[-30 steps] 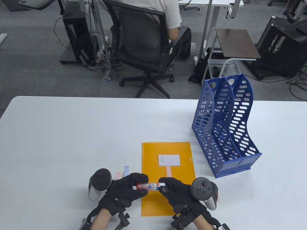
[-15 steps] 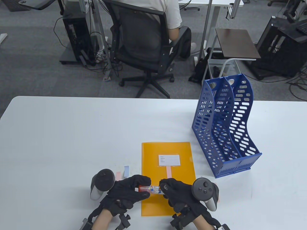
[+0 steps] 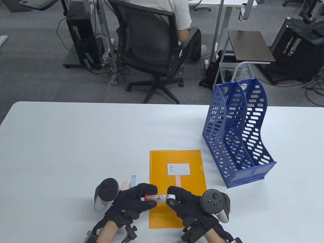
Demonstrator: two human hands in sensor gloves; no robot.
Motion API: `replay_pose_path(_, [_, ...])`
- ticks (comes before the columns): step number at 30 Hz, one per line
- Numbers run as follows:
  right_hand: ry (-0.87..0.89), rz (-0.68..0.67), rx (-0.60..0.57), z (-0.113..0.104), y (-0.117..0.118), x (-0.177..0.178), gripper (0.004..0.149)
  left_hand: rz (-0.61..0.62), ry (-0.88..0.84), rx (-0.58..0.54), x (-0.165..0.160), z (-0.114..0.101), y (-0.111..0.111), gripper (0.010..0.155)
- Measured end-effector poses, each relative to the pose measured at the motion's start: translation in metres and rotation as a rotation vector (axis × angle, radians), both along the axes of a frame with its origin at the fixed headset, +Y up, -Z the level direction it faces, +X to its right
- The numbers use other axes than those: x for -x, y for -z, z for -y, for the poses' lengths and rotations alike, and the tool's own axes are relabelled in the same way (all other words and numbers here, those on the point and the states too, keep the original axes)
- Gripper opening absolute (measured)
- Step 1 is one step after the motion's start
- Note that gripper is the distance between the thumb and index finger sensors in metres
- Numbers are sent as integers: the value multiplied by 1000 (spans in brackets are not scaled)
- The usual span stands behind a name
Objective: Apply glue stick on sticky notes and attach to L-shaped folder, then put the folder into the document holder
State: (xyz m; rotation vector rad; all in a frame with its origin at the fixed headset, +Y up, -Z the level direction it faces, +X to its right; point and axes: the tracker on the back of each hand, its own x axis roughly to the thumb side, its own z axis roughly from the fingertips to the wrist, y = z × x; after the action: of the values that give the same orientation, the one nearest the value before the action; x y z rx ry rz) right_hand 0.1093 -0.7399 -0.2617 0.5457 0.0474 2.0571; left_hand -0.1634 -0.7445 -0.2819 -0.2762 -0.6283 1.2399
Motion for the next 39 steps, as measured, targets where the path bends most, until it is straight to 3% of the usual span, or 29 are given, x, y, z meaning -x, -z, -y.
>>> replay_pose_path(4, [-112, 36, -59, -4, -2, 3, 66, 15, 13, -20, -1, -3, -1, 55])
replay_pose_path(8, [-10, 102, -18, 2, -2, -1, 67, 17, 16, -19, -3, -3, -2, 55])
replay_pose_path(12, [19, -49, 54, 5, 0, 4, 76, 25, 76, -22, -7, -2, -3, 55])
replay_pose_path(15, [8, -92, 91, 7, 1, 7, 68, 36, 137, -21, -12, -2, -4, 56])
replay_pose_path(18, [10, -48, 70, 5, 3, 3, 62, -40, 229, -30, -11, 1, -4, 62])
replay_pose_path(22, [-65, 75, 14, 5, 4, -5, 62, -121, 341, -64, -2, 0, -1, 87])
replay_pose_path(25, [-121, 165, -23, 7, 6, -10, 62, -181, 398, -100, 7, -4, 0, 89])
replay_pose_path(30, [-141, 201, -16, 10, 8, -13, 62, -305, 552, -178, 23, -11, 5, 82])
replay_pose_path(39, [-138, 198, -22, 10, 8, -13, 62, -319, 956, -171, 21, 1, 14, 89])
